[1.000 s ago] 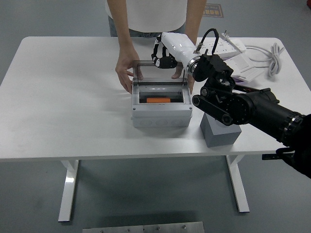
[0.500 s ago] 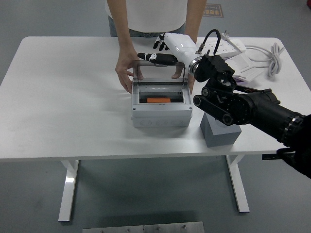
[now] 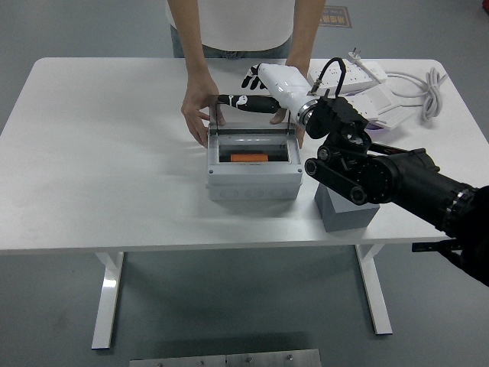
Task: Fetch the battery,place it into the box,close the lid of the box
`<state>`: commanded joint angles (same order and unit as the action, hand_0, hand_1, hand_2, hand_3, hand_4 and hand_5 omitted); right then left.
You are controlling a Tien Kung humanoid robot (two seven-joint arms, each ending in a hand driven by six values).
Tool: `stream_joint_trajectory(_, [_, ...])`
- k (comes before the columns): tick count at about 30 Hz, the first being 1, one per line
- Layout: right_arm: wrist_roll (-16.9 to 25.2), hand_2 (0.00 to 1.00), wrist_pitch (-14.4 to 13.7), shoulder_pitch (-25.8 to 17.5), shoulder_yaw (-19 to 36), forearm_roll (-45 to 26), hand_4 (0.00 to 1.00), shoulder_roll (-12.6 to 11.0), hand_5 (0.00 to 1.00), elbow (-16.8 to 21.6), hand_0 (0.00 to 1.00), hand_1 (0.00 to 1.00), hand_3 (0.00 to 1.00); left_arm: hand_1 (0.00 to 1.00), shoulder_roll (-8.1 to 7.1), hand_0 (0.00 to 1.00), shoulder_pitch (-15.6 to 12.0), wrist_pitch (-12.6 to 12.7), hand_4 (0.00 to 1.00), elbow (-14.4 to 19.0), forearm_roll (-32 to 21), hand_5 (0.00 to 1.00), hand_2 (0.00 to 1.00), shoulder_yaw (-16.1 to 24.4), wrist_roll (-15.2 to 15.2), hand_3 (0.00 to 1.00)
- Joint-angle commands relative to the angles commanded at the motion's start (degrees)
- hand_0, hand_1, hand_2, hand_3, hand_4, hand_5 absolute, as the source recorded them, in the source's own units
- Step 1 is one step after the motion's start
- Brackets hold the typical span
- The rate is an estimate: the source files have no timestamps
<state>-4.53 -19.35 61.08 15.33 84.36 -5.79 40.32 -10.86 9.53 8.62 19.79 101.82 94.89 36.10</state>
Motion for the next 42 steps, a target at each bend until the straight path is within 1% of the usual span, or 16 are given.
stream_joint_trajectory(10, [-0.95, 0.642, -0.03, -0.48, -1.00, 0.41, 0.998, -0.20, 0.981, 0.48, 0.779, 0.637, 0.646, 0.648, 0.00, 0.443, -0.04, 0.24, 0.787, -0.07, -0.26, 0.922, 0.652, -0.21, -0.18, 0.655])
stream_joint_trajectory(16, [-2.09, 0.647, -0.40, -0.01, -1.56, 2.06, 0.998, -0.64, 0.982, 1.27, 0.777, 0.639, 0.652, 0.648, -0.02, 0.443, -0.14, 0.51, 0.787, -0.09, -0.48, 0.921, 0.652, -0.38, -0.24, 0.654])
stream_joint_trajectory(17, [-2.36, 0.635, -0.45, 0.13, -1.67, 2.45, 0.998, -0.70, 0.985, 1.38, 0.571, 0.549, 0.654, 0.648, -0.05, 0.443, -0.19, 0.58, 0.786, -0.10, -0.56, 0.921, 0.652, -0.43, -0.24, 0.655])
stream_joint_trajectory(22, [-2.94, 0.635, -0.53, 0.21, -2.07, 3.09, 0.998, -0.94, 0.985, 1.63, 0.571, 0.549, 0.654, 0.648, -0.12, 0.443, -0.30, 0.88, 0.786, -0.13, -0.91, 0.921, 0.652, -0.61, -0.29, 0.655])
stream_joint_trajectory(23, [-3.01, 0.612, -0.52, 0.14, -2.19, 3.12, 0.998, -0.97, 0.994, 1.66, 0.327, 0.432, 0.653, 0.648, -0.12, 0.443, -0.32, 0.94, 0.787, -0.13, -1.04, 0.922, 0.652, -0.67, -0.31, 0.655])
stream_joint_trajectory(28, [-3.10, 0.612, -0.49, -0.40, -2.84, 2.96, 0.998, -1.07, 0.994, 1.66, 0.327, 0.432, 0.653, 0.648, 0.01, 0.443, -0.49, 1.12, 0.787, -0.13, -1.41, 0.922, 0.652, -0.86, -0.28, 0.655])
stream_joint_trajectory(29, [-3.12, 0.521, -0.50, -0.49, -2.98, 2.95, 0.998, -1.08, 0.998, 1.65, 0.175, 0.309, 0.651, 0.648, 0.02, 0.443, -0.52, 1.16, 0.787, -0.13, -1.45, 0.922, 0.652, -0.89, -0.28, 0.656])
stream_joint_trajectory(34, [-3.23, 0.521, -0.50, -0.49, -3.34, 3.18, 0.998, -1.18, 0.998, 1.67, 0.175, 0.309, 0.651, 0.648, -0.06, 0.443, -0.55, 1.36, 0.787, -0.14, -1.41, 0.922, 0.652, -0.90, -0.33, 0.656])
stream_joint_trajectory(35, [-3.28, 0.478, -0.47, -0.40, -3.36, 3.29, 0.998, -1.22, 0.998, 1.69, 0.140, 0.272, 0.646, 0.648, -0.08, 0.443, -0.55, 1.39, 0.786, -0.16, -1.43, 0.923, 0.652, -0.93, -0.34, 0.656])
stream_joint_trajectory(42, [-3.57, 0.474, -0.25, 0.17, -3.65, 3.69, 0.998, -1.36, 0.998, 1.82, 0.131, 0.273, 0.649, 0.648, -0.12, 0.443, -0.63, 1.58, 0.786, -0.18, -1.58, 0.923, 0.651, -1.12, -0.27, 0.656])
